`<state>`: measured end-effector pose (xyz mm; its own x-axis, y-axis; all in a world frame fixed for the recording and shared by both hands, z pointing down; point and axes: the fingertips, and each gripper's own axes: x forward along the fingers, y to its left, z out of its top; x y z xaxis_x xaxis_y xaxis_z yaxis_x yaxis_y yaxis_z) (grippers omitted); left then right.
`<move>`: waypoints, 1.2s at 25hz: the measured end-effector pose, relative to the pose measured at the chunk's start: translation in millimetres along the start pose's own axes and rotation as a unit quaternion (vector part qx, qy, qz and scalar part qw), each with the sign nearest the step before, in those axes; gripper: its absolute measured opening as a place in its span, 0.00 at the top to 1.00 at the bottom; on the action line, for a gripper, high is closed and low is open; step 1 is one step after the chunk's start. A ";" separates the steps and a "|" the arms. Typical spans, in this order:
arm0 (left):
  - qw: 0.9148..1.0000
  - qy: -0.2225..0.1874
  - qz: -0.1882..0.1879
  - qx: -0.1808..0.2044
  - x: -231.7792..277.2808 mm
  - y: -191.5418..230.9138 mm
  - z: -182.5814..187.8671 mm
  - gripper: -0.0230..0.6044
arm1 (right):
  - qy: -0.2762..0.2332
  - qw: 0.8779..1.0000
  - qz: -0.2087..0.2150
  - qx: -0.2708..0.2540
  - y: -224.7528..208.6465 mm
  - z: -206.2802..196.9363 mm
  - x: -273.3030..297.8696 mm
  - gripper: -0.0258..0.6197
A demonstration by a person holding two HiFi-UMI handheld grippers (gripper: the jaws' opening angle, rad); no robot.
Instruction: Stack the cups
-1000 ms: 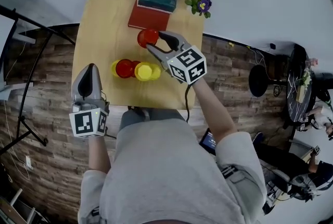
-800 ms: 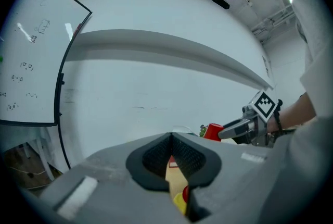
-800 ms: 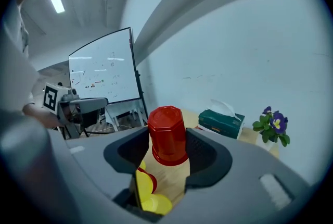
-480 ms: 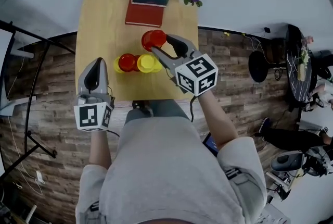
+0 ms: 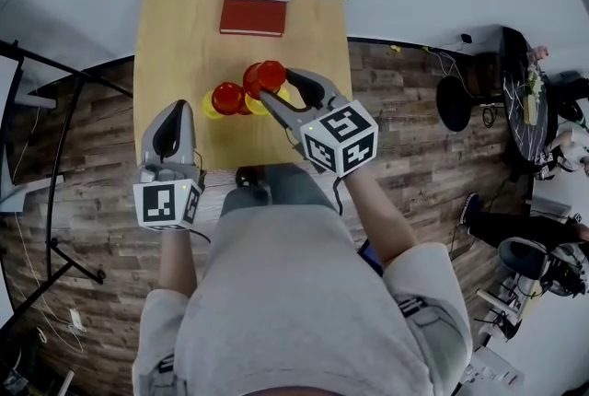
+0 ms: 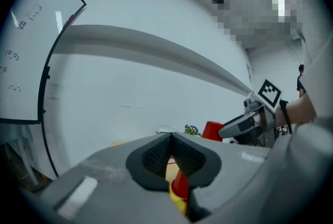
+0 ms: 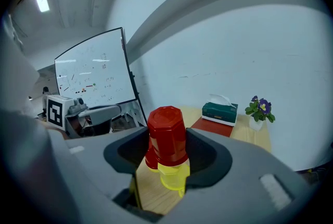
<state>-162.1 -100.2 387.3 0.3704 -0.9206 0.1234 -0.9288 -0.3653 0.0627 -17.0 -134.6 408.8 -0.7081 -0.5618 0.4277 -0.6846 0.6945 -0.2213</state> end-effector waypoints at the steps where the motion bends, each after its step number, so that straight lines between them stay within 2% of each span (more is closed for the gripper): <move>1: 1.000 0.001 -0.001 0.000 -1.8 0.1 -1.0 0.96 | 0.002 1.000 -0.001 0.000 2.8 -1.6 1.3 0.62; 16: 1.000 0.007 0.007 -0.009 -24.7 13.0 -11.8 0.96 | 0.031 0.999 -0.015 -0.014 24.6 -12.8 20.8 0.62; 30: 1.000 0.006 0.008 -0.010 -26.2 18.5 -15.2 0.96 | 0.044 0.999 -0.023 -0.018 24.2 -18.1 26.0 0.61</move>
<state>-188.8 -80.7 400.3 0.3557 -0.9245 0.1373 -0.9342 -0.3474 0.0807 -48.8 -124.2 430.4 -0.6576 -0.5521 0.5126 -0.7079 0.6856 -0.1697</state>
